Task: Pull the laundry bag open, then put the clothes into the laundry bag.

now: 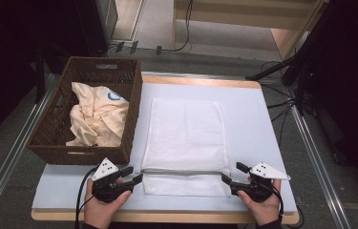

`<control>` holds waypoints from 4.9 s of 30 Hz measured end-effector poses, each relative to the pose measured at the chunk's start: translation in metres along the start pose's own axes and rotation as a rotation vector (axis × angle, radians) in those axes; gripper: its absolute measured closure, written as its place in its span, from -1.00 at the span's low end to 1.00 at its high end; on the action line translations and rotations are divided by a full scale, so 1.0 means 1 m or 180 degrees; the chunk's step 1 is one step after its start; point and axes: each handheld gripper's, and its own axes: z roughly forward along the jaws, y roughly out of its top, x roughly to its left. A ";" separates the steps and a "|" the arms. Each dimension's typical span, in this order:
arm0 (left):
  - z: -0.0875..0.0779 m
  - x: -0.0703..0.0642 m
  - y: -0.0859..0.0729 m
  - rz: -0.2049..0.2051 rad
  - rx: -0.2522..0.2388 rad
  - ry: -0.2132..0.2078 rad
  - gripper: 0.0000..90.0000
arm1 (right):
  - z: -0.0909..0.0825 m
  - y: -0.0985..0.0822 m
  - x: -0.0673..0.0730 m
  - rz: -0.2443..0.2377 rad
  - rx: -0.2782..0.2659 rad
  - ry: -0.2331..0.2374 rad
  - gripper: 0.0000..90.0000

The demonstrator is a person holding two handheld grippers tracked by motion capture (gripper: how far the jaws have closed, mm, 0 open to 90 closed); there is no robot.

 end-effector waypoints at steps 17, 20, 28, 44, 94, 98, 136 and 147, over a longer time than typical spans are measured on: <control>0.027 -0.050 0.013 0.0365 -0.0134 -0.0351 0.25 | 0.023 0.042 0.044 -0.0261 0.0269 0.0399 -0.58; 0.040 -0.058 0.014 0.0427 -0.0028 -0.0456 0.29 | 0.039 0.050 0.049 -0.0291 0.0373 0.0441 -0.46; 0.062 -0.074 0.004 0.0641 0.0353 -0.0552 0.46 | 0.073 0.050 0.068 -0.0626 0.0578 0.0579 0.00; 0.065 -0.071 -0.003 0.0547 0.0455 -0.0464 0.84 | 0.098 0.034 0.076 -0.1076 0.0857 0.0468 0.33; 0.066 -0.069 -0.002 0.0492 0.0472 -0.0485 0.98 | 0.113 0.049 0.041 -0.0766 0.0834 0.0049 -0.07; 0.066 -0.069 -0.002 0.0496 0.0477 -0.0489 0.98 | 0.110 0.048 0.041 -0.0741 0.0803 -0.0038 0.42; 0.009 -0.063 0.042 0.0314 -0.0030 -0.0471 -0.40 | 0.066 0.074 0.028 -0.0223 -0.0152 0.0167 0.99; -0.007 -0.043 0.089 0.0386 -0.0253 -0.0245 -0.70 | 0.065 0.073 0.027 -0.0192 -0.0157 0.0221 0.99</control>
